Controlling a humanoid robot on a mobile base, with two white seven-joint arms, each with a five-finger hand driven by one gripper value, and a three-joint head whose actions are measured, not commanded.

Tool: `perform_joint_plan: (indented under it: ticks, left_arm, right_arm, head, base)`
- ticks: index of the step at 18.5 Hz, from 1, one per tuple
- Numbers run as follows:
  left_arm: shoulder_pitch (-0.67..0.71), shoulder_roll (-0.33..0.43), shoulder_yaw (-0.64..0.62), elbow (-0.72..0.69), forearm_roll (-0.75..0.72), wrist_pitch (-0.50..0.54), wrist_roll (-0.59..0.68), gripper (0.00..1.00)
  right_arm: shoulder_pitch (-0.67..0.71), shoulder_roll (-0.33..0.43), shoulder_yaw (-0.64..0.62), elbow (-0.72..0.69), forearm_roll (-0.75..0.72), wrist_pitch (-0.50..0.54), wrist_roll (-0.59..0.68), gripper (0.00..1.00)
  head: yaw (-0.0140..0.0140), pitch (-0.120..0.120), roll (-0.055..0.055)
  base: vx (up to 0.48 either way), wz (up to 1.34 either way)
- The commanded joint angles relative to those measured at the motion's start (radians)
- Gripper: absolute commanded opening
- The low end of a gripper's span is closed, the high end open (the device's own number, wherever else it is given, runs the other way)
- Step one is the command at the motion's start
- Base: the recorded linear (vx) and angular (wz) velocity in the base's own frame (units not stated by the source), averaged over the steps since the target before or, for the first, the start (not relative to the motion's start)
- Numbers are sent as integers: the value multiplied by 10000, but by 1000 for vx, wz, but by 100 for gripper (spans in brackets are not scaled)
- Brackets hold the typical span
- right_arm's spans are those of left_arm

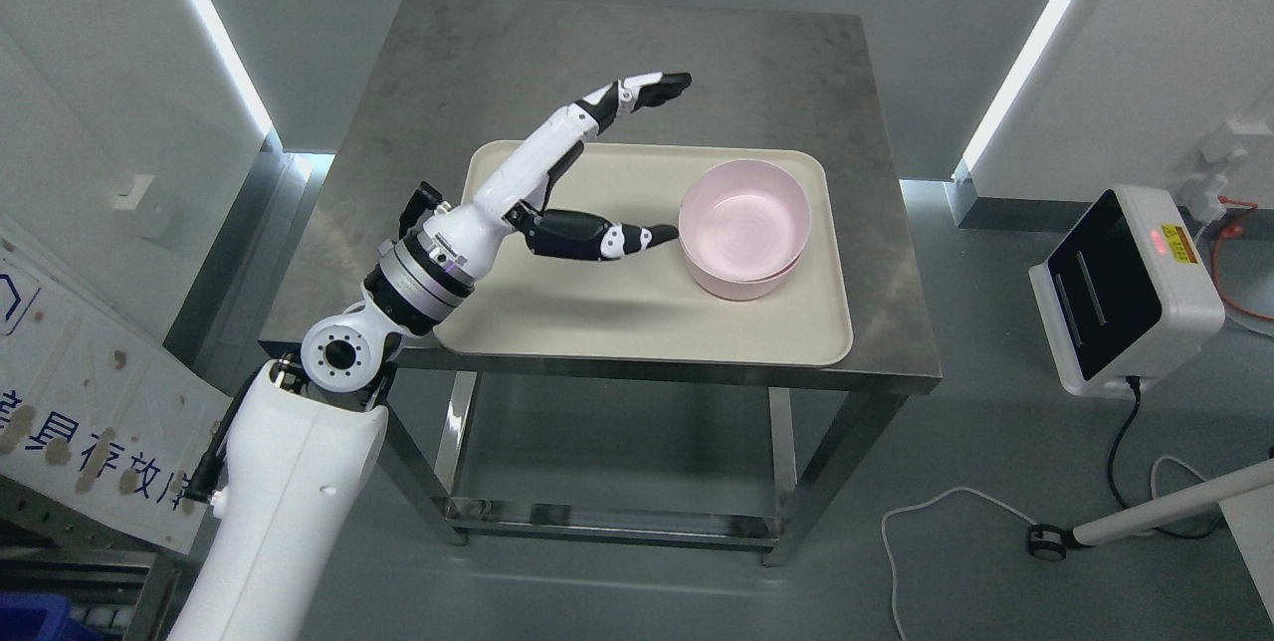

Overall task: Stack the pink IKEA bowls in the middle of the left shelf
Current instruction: 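Reach the left hand to the stacked bowls and grip their rim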

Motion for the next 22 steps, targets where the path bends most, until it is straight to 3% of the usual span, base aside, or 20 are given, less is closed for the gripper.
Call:
perform_joint_plan:
  ticks: [1,6,11,16,22]
  left_arm:
    - [217,1126,-1058,-1333,-3343,-296,-484,85]
    - [-688,-729,-1336,-552,-5863,316,-545,83]
    - [-920,-885,-1367,32,-7030,533,-944,82]
    - [-1623,-885,-1550,201,-7078,1697,-975,82]
    - [-1626,-885,-2025,263,-7063,1898,-1512,76]
  right_arm:
    - [291,-175,-123,-337,-2,21,6,100]
    - [291,-175,-107,-337,-2,36,6,100]
    - [291,-175,-108,-337,-2,37,6,100]
    - [291,-175,-123,-337,-2,36,6,100]
    - [291,-175,-107,-337,-2,21,6,100]
  head:
    - [0,0,0]
    - [0,0,0]
    - [0,0,0]
    - [0,0,0]
    - [0,0,0]
  base:
    - [0,0]
    - [0,0]
    - [0,0]
    - [0,0]
    - [0,0]
